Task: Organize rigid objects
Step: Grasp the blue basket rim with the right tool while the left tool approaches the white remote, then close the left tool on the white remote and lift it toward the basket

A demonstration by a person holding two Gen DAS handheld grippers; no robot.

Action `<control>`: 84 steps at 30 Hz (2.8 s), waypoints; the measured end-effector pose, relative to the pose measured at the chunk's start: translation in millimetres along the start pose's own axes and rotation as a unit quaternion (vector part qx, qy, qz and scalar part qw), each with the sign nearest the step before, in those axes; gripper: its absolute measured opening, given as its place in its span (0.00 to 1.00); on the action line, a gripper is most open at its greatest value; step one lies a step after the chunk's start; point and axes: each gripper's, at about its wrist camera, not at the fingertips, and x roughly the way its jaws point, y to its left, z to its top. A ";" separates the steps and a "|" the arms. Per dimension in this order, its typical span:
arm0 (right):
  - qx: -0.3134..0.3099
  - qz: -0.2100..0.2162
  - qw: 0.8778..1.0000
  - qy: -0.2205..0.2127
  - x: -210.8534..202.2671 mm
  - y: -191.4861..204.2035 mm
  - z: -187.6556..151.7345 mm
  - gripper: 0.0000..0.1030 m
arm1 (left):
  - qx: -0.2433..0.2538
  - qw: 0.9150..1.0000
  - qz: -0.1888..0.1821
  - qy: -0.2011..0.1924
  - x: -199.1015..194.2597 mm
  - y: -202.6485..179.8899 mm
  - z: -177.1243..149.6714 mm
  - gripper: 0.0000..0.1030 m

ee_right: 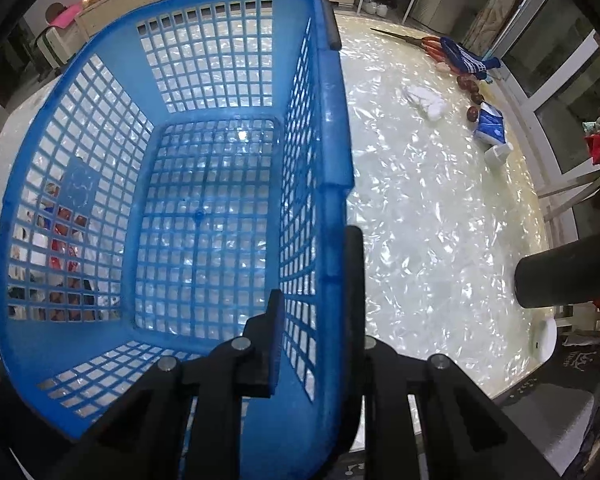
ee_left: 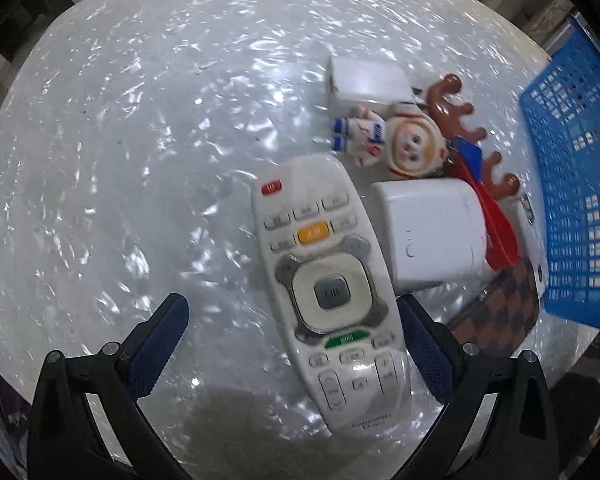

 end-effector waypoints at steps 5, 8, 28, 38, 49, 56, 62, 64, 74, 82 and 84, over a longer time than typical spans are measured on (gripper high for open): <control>0.006 -0.003 1.000 0.005 -1.4 -2.5 0.7 0.17 | 0.010 1.000 0.015 -0.001 5.6 -4.1 3.6 1.00; 0.011 0.002 1.000 0.002 -5.2 -2.4 0.5 0.17 | 0.001 1.000 0.018 -0.005 13.3 -6.1 11.3 0.99; 0.017 0.026 0.999 -0.006 -7.2 -2.2 -7.0 0.17 | -0.007 1.000 0.022 -0.002 4.6 15.7 34.9 1.00; 0.019 0.032 0.999 -0.005 -3.5 -4.9 -9.2 0.17 | -0.018 0.999 0.025 -0.016 5.2 35.8 45.0 0.90; 0.015 0.041 0.999 -0.012 -5.6 -2.9 -8.3 0.17 | -0.015 1.000 0.009 -0.018 -14.3 38.8 54.8 0.52; 0.021 0.038 0.999 -0.012 -8.3 -4.4 -10.0 0.14 | -0.018 0.999 -0.018 -0.038 -31.1 41.1 33.2 0.51; 0.029 0.047 0.998 -0.015 -11.5 -8.4 -12.5 0.09 | -0.015 0.998 -0.031 -0.046 -50.9 44.8 20.8 0.51; 0.029 0.050 0.998 -0.016 -11.9 -8.5 -12.4 0.09 | -0.018 0.998 -0.035 -0.048 -55.6 46.6 16.4 0.51; 0.029 0.059 0.998 -0.020 -17.3 -5.5 -14.5 0.09 | 0.013 0.994 -0.038 -0.105 -119.0 28.7 4.1 0.51; 0.008 0.061 0.998 -0.024 -16.1 -5.9 -11.2 0.04 | 0.073 0.982 -0.064 -0.162 -180.7 -20.7 8.0 0.51; 0.008 0.067 0.997 -0.026 -15.3 -7.9 -9.3 0.04 | 0.085 0.979 -0.069 -0.171 -189.3 -34.1 10.8 0.51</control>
